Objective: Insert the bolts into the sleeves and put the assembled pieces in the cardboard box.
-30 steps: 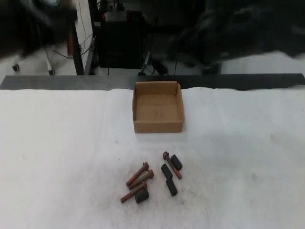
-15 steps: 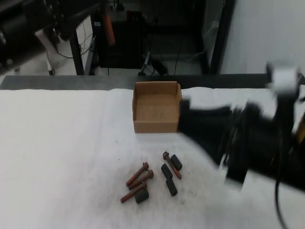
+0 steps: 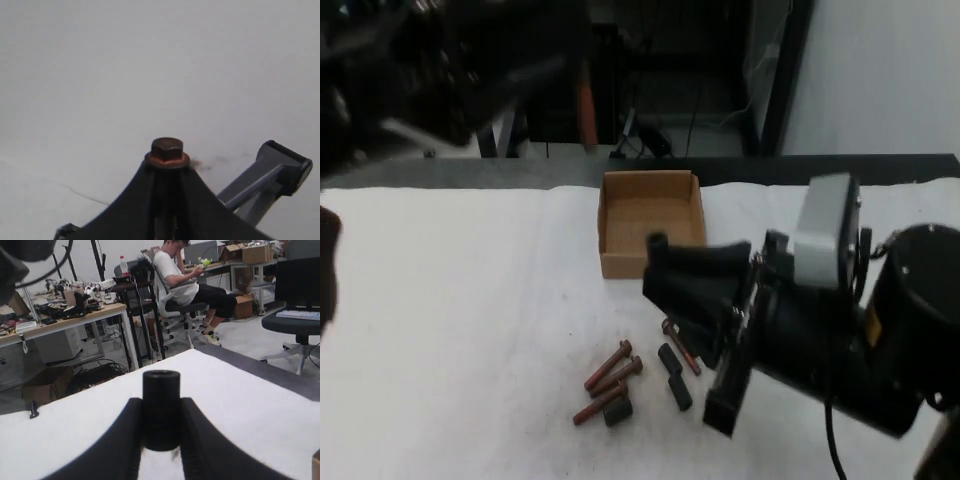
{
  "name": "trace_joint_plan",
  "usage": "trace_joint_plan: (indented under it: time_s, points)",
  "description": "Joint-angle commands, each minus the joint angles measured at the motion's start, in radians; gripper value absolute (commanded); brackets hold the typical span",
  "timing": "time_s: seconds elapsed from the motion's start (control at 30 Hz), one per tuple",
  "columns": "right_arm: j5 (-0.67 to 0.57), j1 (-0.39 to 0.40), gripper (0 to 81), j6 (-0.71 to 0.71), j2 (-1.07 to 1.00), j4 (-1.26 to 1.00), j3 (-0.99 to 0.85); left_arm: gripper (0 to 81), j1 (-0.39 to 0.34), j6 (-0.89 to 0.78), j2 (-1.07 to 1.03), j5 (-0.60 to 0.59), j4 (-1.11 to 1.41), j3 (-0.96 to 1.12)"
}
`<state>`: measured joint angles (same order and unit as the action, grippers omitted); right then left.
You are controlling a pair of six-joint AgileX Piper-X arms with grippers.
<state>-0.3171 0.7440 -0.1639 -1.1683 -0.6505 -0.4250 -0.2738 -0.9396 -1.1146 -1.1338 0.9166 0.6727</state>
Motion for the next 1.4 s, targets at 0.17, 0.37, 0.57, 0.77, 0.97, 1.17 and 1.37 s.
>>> trace_joint_plan:
  time_s: [0.17,0.37,0.57,0.77,0.97,1.17,1.37]
  points:
    - [-0.086,0.002,0.8,0.000,-0.017,0.061,-0.167,0.3,-0.099,0.112,0.002,0.137,0.023,-0.088]
    - [-0.112,0.004,0.8,0.000,-0.017,0.174,-0.206,0.3,-0.098,0.178,0.002,0.230,0.055,-0.094]
    - [-0.112,0.004,0.8,0.000,-0.017,0.220,-0.206,0.3,-0.098,0.208,0.002,0.292,0.152,-0.094]
    - [-0.112,0.002,0.8,0.000,-0.017,0.166,-0.206,0.3,-0.098,0.207,0.002,0.277,0.149,-0.094]
    - [-0.136,0.002,0.8,0.000,-0.017,0.100,-0.208,0.3,-0.098,0.255,0.002,0.249,0.110,-0.094]
    - [-0.144,0.002,0.8,0.000,-0.017,0.100,-0.208,0.3,-0.098,0.268,0.002,0.251,0.081,-0.094]
    - [-0.172,0.004,0.8,0.000,-0.017,0.100,-0.208,0.3,-0.098,0.319,0.002,0.251,0.081,-0.094]
